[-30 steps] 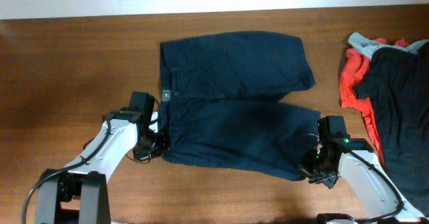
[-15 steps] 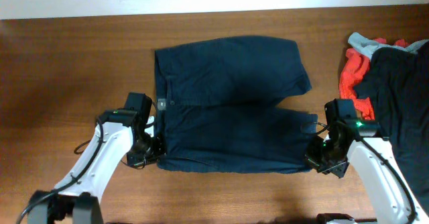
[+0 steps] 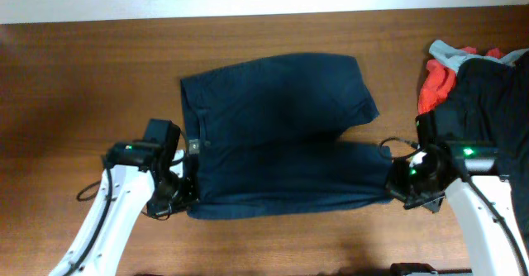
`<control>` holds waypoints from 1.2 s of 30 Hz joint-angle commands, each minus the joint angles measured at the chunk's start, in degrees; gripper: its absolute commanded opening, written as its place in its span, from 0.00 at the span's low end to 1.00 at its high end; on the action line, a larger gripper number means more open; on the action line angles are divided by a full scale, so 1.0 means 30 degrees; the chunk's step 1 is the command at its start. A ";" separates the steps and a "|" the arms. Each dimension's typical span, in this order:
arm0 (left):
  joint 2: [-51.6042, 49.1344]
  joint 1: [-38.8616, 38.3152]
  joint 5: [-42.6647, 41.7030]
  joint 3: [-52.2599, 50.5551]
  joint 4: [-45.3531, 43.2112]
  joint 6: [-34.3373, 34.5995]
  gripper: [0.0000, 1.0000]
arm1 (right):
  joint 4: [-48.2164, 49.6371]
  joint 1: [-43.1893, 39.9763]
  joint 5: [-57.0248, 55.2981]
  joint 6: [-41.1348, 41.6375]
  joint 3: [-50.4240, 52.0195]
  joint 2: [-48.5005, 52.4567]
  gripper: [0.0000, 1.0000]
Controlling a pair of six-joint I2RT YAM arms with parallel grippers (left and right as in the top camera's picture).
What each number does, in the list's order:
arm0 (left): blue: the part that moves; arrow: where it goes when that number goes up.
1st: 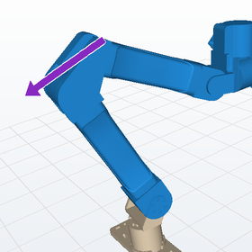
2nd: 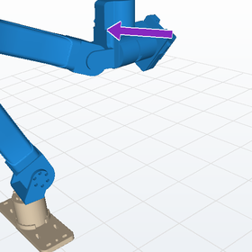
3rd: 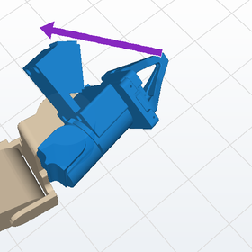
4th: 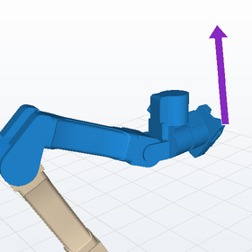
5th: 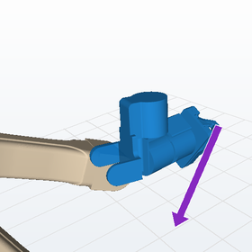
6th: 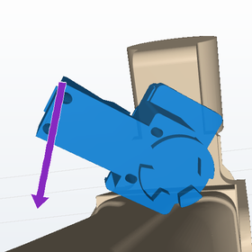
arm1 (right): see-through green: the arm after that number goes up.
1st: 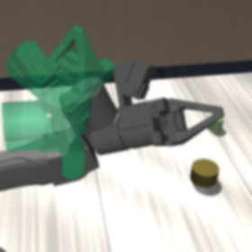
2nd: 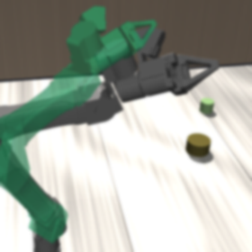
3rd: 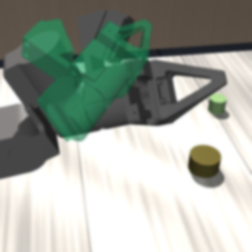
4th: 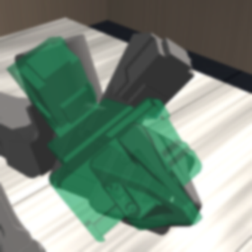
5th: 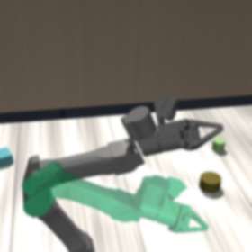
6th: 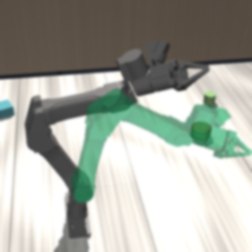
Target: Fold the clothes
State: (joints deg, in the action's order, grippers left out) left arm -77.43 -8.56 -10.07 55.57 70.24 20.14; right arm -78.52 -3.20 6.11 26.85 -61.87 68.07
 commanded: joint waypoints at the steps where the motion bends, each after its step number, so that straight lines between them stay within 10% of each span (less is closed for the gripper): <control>1: 0.0634 0.0153 0.0801 0.2455 0.0321 -0.0306 0.01 | -0.0066 0.0044 -0.0765 -0.1115 -0.2426 -0.0197 0.04; 18: -0.1967 0.0153 0.2025 0.5821 -0.7067 -0.0073 0.00 | 0.1923 0.0066 -0.1341 -0.3483 -1.0557 0.7417 0.04; 36: -0.3534 0.0153 0.3708 0.7635 -1.1970 -0.0007 0.01 | 0.7074 0.1100 -0.1974 -0.3818 -1.2845 0.8364 0.04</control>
State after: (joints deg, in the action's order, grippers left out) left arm -87.18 -8.58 -2.55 77.06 35.92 20.21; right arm -58.17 -1.08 3.77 15.99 -99.18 92.33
